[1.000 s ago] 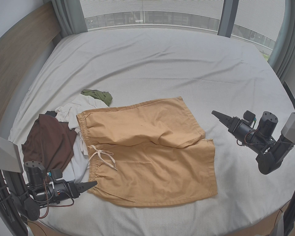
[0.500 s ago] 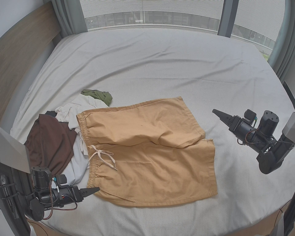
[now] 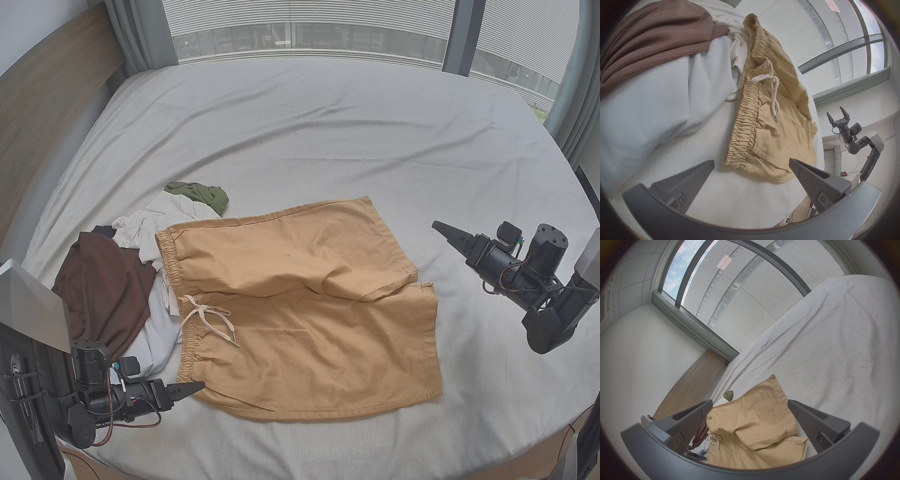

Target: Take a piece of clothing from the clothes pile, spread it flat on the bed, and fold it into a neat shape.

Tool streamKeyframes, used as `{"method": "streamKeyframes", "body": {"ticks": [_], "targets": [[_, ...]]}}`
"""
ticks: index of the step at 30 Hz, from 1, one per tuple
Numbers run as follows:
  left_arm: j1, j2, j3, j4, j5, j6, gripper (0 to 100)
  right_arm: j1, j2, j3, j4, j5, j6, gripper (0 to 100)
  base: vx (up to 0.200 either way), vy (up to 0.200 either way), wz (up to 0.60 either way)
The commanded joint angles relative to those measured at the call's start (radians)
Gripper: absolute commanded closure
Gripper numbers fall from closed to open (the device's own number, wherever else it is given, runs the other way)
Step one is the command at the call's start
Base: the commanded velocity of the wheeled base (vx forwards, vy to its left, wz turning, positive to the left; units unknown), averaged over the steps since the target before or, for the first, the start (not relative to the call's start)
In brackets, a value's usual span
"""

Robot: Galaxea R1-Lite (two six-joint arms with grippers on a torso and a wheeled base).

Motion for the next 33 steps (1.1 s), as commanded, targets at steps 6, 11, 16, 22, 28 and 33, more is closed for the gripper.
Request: {"method": "streamKeyframes", "body": {"ticks": [6, 11, 16, 22, 28, 33], "targets": [[-0.009, 0.007, -0.028, -0.001, 0.000, -0.002, 0, 0.001, 0.000, 0.000, 0.000, 0.000, 0.000, 0, 0.000, 0.000, 0.00], [-0.016, 0.007, -0.031, -0.001, 0.000, -0.004, 0, 0.001, 0.000, 0.002, -0.001, 0.000, 0.000, 0, 0.000, 0.000, 0.00], [-0.025, 0.035, -0.037, -0.005, 0.000, 0.001, 100, 0.005, 0.002, 0.002, 0.000, 0.000, 0.000, 0, 0.000, 0.000, 0.00], [-0.018, 0.046, -0.045, -0.005, -0.001, 0.001, 100, 0.005, -0.001, 0.026, 0.002, 0.000, -0.006, 0, 0.000, 0.000, 0.00], [-0.012, 0.012, 0.002, -0.006, -0.003, -0.001, 100, 0.002, 0.006, 0.165, 0.074, 0.004, -0.239, 0, 0.000, 0.000, 0.00], [-0.013, -0.003, 0.021, -0.006, -0.003, 0.002, 100, -0.013, -0.003, 0.249, 0.193, 0.004, -0.428, 0, 0.000, 0.000, 0.00]]}}
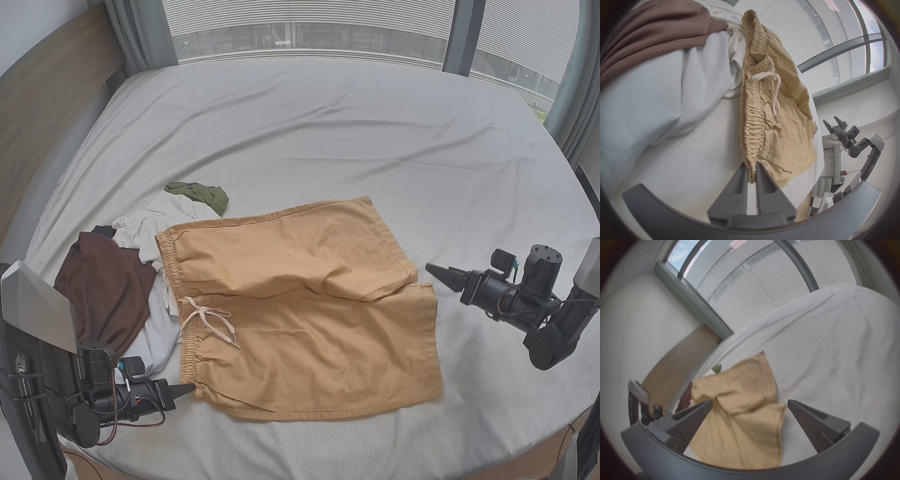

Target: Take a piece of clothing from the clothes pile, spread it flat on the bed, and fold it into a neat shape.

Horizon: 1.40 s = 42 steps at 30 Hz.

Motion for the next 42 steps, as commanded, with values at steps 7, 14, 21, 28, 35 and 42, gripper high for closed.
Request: {"method": "streamKeyframes", "body": {"ticks": [7, 14, 21, 28, 35, 42], "targets": [[0.001, -0.041, 0.035, -0.001, 0.001, 0.003, 100, -0.040, -0.086, 0.166, 0.283, 0.001, -0.261, 0, 0.000, 0.000, 0.00], [0.001, -0.040, 0.036, -0.001, 0.001, 0.003, 100, -0.027, -0.183, 0.173, 0.616, 0.003, -0.294, 0, 0.000, 0.000, 0.00], [-0.007, -0.040, 0.038, -0.001, 0.001, 0.003, 100, -0.004, -0.184, 0.170, 0.749, 0.004, -0.294, 0, 0.000, 0.000, 0.00], [-0.009, -0.040, 0.041, -0.001, 0.001, 0.003, 100, 0.039, -0.137, 0.166, 0.746, 0.090, -0.278, 0, 0.000, 0.000, 0.00], [-0.009, -0.041, 0.039, -0.001, 0.002, 0.003, 100, 0.044, -0.063, 0.156, 0.739, 0.085, -0.274, 0, 0.000, 0.000, 0.00], [-0.010, -0.041, 0.039, -0.001, 0.002, 0.003, 100, 0.044, -0.039, 0.140, 0.732, 0.087, -0.271, 0, 0.000, 0.000, 0.00]]}}
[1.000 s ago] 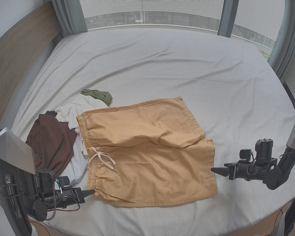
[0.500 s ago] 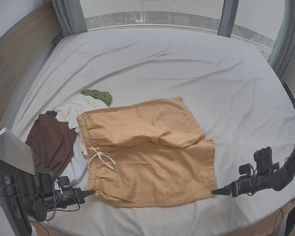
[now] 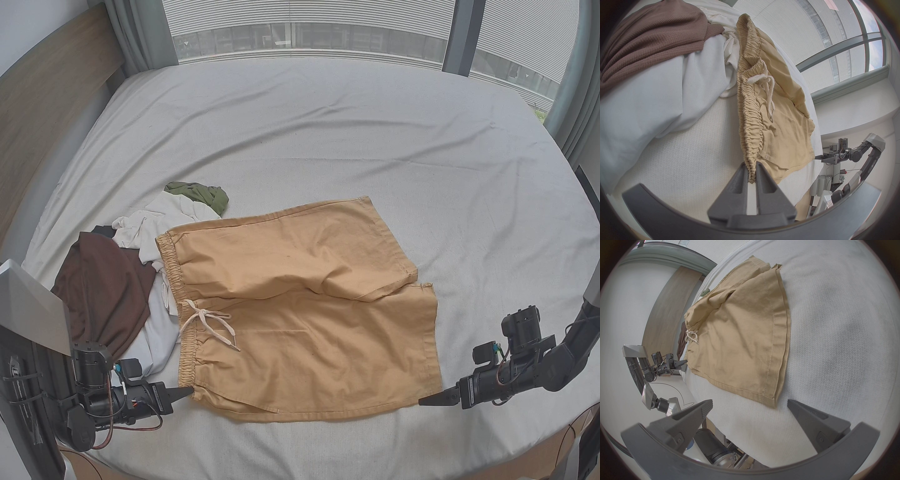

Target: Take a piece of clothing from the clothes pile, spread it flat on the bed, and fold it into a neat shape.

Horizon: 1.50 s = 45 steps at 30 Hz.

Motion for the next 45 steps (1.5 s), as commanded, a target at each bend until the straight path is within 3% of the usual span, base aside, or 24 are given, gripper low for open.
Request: {"method": "streamKeyframes", "body": {"ticks": [1, 5, 6, 19, 26, 34, 45], "targets": [[-0.001, -0.001, 0.001, -0.001, 0.000, 0.001, 100, 0.000, 0.038, -0.014, -0.005, 0.001, 0.005, 0, 0.000, 0.000, 0.00], [-0.001, -0.001, 0.001, -0.001, 0.000, 0.001, 100, 0.000, 0.061, -0.014, -0.053, -0.002, 0.025, 0, 0.000, 0.000, 0.00], [-0.001, -0.001, 0.001, -0.001, 0.000, 0.000, 100, 0.000, 0.066, -0.014, -0.064, -0.004, 0.028, 100, 0.000, 0.000, 0.00], [-0.002, -0.003, 0.009, -0.001, -0.003, 0.012, 100, -0.003, 0.073, -0.005, -0.084, -0.005, 0.031, 100, 0.000, 0.000, 0.00], [0.019, -0.030, 0.018, 0.002, -0.110, 0.148, 100, 0.015, 0.052, 0.007, -0.082, -0.005, 0.030, 100, 0.000, 0.000, 0.00], [0.045, -0.023, 0.018, 0.003, -0.150, 0.322, 100, 0.038, -0.029, 0.023, -0.074, -0.005, 0.028, 100, 0.000, 0.000, 0.00], [0.088, -0.026, 0.018, 0.000, -0.218, 0.351, 100, 0.035, -0.054, 0.036, -0.074, -0.007, 0.024, 100, 0.000, 0.000, 0.00]]}}
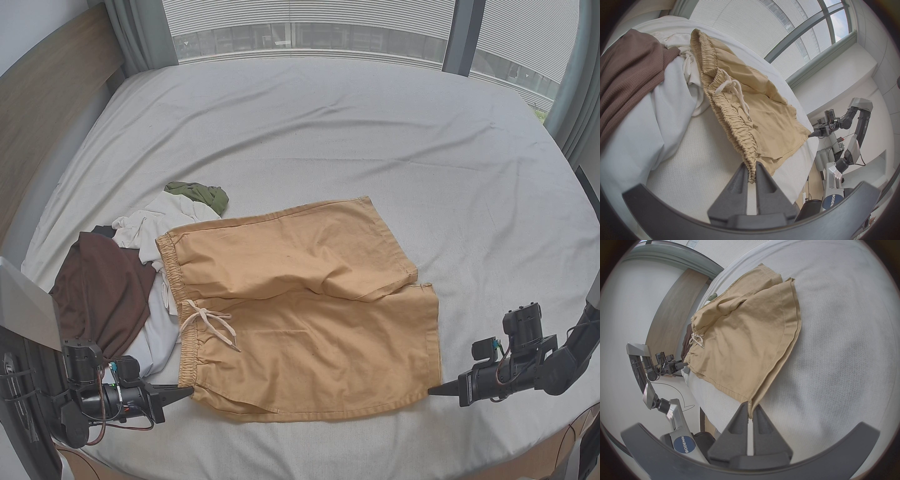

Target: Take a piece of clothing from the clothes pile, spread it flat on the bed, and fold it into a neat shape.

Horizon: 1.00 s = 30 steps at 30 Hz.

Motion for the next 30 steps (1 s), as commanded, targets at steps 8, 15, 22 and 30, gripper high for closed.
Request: {"method": "streamKeyframes", "body": {"ticks": [8, 15, 22, 30], "targets": [[0.120, -0.128, 0.018, 0.080, -0.013, -0.029, 100, 0.025, -0.012, 0.045, 0.004, 0.000, -0.015, 100, 0.000, 0.000, 0.00], [0.143, -0.225, 0.018, 0.287, -0.029, -0.008, 100, 0.041, -0.040, 0.052, 0.076, 0.000, -0.041, 100, 0.000, 0.000, 0.00], [0.143, -0.311, 0.016, 0.405, -0.091, 0.022, 100, 0.048, -0.087, 0.044, 0.085, 0.003, -0.043, 100, 0.000, 0.000, 0.00], [0.130, -0.361, -0.031, 0.367, -0.117, -0.069, 100, 0.048, -0.153, -0.019, 0.043, 0.018, -0.027, 100, 0.000, 0.000, 0.00]]}}
